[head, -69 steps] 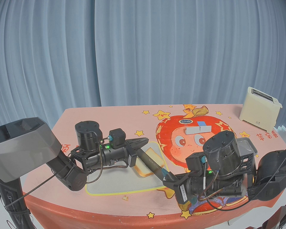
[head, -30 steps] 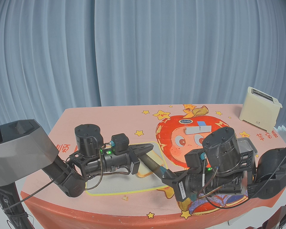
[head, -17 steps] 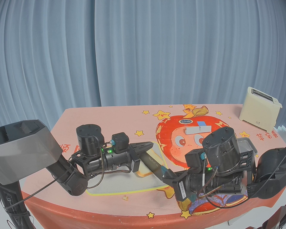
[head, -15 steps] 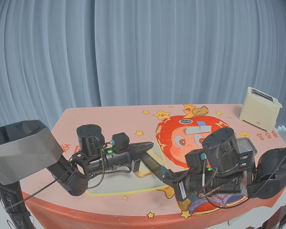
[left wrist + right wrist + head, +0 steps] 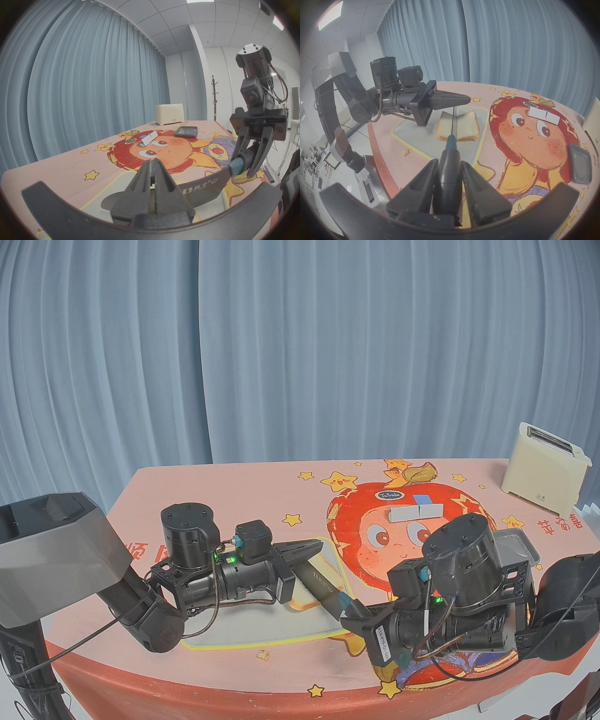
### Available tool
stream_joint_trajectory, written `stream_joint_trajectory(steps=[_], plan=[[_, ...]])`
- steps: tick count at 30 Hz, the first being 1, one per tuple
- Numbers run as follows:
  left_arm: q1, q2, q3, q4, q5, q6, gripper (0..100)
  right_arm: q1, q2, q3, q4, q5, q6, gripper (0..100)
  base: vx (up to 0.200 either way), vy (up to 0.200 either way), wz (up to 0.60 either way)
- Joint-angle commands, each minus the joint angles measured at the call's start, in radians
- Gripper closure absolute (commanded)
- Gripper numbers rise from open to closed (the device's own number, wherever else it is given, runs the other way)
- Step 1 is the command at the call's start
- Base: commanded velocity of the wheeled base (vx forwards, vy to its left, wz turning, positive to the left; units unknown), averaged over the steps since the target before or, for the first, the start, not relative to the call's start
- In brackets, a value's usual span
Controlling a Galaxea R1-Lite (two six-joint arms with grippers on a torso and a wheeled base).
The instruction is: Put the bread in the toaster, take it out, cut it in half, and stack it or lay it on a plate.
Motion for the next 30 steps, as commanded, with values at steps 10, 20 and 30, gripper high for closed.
stream_joint_trajectory(steps=[10,20,30], plan=[[0.004,-0.019,0.003,0.01,0.0,-0.001,100,0.003,0.008,-0.013,-0.004,-0.003,-0.002,100,0.0,0.0,0.0],[0.004,-0.01,-0.001,0.01,0.0,-0.001,100,0.002,0.017,-0.004,-0.001,-0.001,-0.001,100,0.0,0.0,0.0],[0.003,-0.044,0.005,0.007,0.007,-0.001,100,0.003,0.014,-0.007,-0.005,-0.001,-0.001,100,0.0,0.0,0.0]])
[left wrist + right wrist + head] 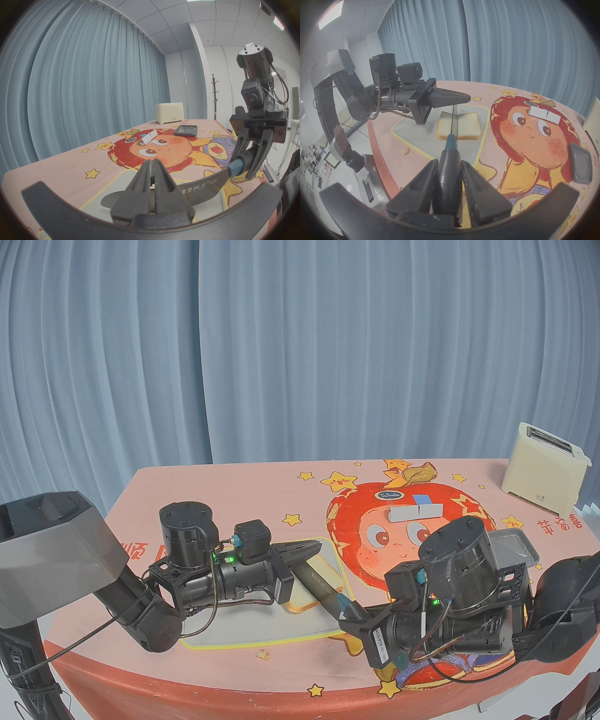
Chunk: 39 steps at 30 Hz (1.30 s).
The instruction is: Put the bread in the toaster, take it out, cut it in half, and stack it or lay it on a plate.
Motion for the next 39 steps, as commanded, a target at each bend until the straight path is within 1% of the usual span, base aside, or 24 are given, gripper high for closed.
stream_joint_trajectory(steps=[1,8,18,21,27,31,34,39], plan=[[0.001,-0.013,0.002,-0.004,0.003,0.0,100,0.0,-0.002,-0.011,0.002,0.0,0.0,100,0.0,0.0,0.0],[0.004,-0.003,0.005,0.003,0.003,0.0,100,-0.003,-0.025,-0.041,0.003,-0.001,-0.001,100,0.0,0.0,0.0],[-0.001,-0.008,0.001,-0.006,0.007,0.0,100,-0.003,-0.012,0.007,0.005,0.0,0.0,100,0.0,0.0,0.0],[-0.001,-0.01,0.001,-0.004,0.015,0.0,100,-0.003,-0.014,0.004,0.003,0.0,0.0,100,0.0,0.0,0.0],[0.001,-0.002,0.001,-0.003,0.015,0.0,100,-0.003,-0.023,-0.027,0.002,0.0,0.0,100,0.0,0.0,0.0],[0.001,-0.008,-0.002,-0.004,0.015,-0.002,100,-0.003,-0.017,-0.014,0.003,0.0,0.002,100,0.0,0.0,0.0],[-0.001,-0.019,-0.004,-0.004,0.016,-0.009,100,-0.003,-0.006,0.007,0.002,0.002,0.002,100,0.0,0.0,0.0],[-0.001,-0.019,-0.006,-0.004,0.016,-0.009,100,-0.003,-0.005,-0.002,0.002,0.0,0.0,100,0.0,0.0,0.0]])
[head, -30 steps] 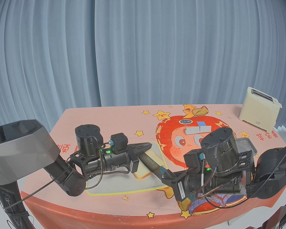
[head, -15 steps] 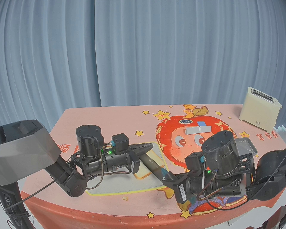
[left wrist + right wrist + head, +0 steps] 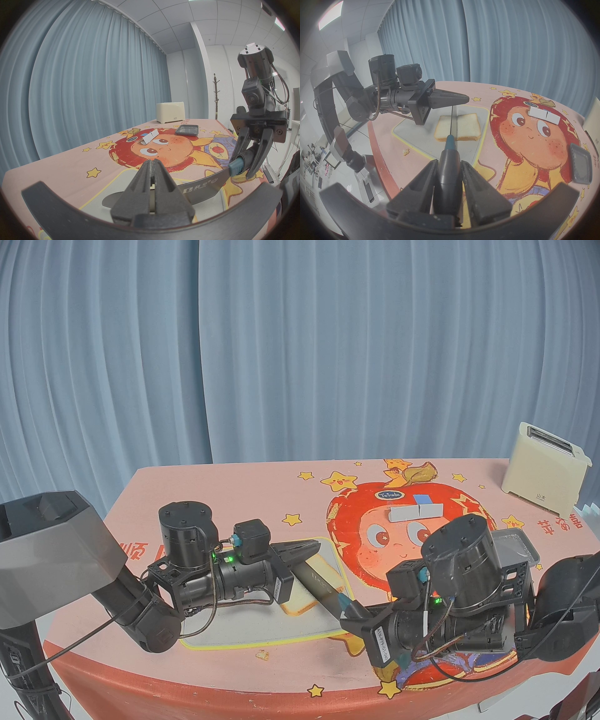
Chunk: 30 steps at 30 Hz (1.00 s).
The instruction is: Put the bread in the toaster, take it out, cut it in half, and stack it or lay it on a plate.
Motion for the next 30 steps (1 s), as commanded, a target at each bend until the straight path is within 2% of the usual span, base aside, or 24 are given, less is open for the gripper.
stream_joint_trajectory(steps=[1,15,30], plan=[[0.0,-0.007,-0.001,-0.004,0.0,0.0,100,0.0,0.003,-0.004,0.002,-0.001,0.0,100,0.0,0.0,0.0],[0.01,-0.065,0.002,-0.003,0.002,0.0,100,0.0,-0.001,-0.014,0.002,-0.001,0.0,100,0.0,0.0,0.0],[0.052,-0.142,0.008,0.002,0.002,0.0,100,0.005,-0.001,-0.024,0.002,0.002,0.003,100,0.0,0.0,0.0]])
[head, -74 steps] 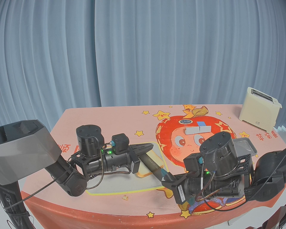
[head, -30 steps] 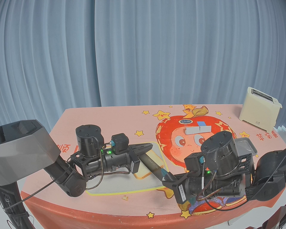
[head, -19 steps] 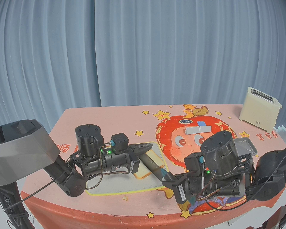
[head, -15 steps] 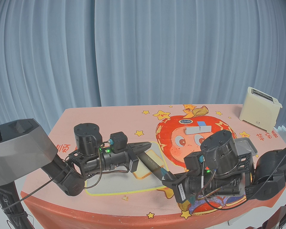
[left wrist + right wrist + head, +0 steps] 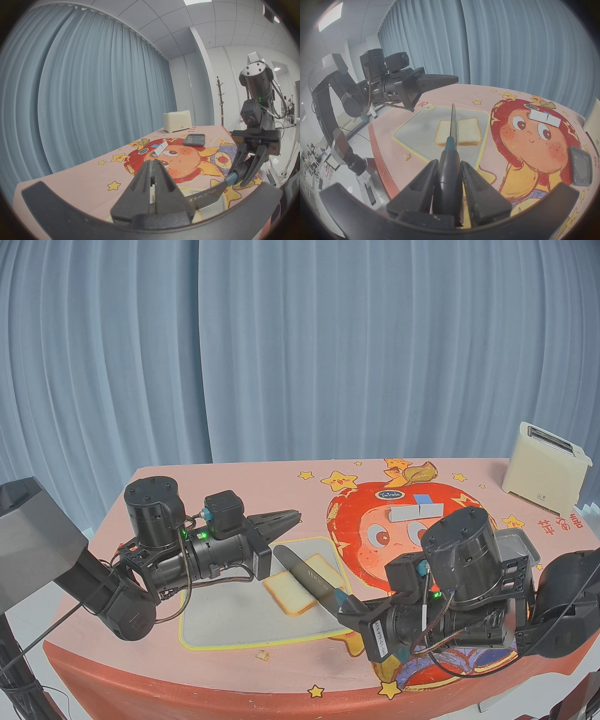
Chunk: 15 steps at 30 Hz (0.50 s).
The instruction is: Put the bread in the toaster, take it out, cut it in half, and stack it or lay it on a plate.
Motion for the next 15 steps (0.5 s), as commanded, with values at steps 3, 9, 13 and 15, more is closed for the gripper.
stream_joint_trajectory(steps=[3,9,13,15], plan=[[0.004,-0.024,0.001,0.0,0.0,0.0,100,0.012,0.005,0.004,-0.001,0.001,0.001,100,0.0,0.0,0.0],[0.004,-0.027,0.001,-0.003,0.023,0.0,100,0.003,0.005,-0.005,-0.022,-0.001,0.001,100,0.0,0.0,0.0],[0.001,-0.042,0.004,-0.008,0.037,-0.002,100,-0.002,0.002,0.004,-0.088,-0.002,0.001,100,0.0,0.0,0.0],[-0.001,-0.048,0.016,-0.011,0.069,-0.003,100,-0.002,0.003,0.005,-0.108,-0.007,-0.001,100,0.0,0.0,0.0]])
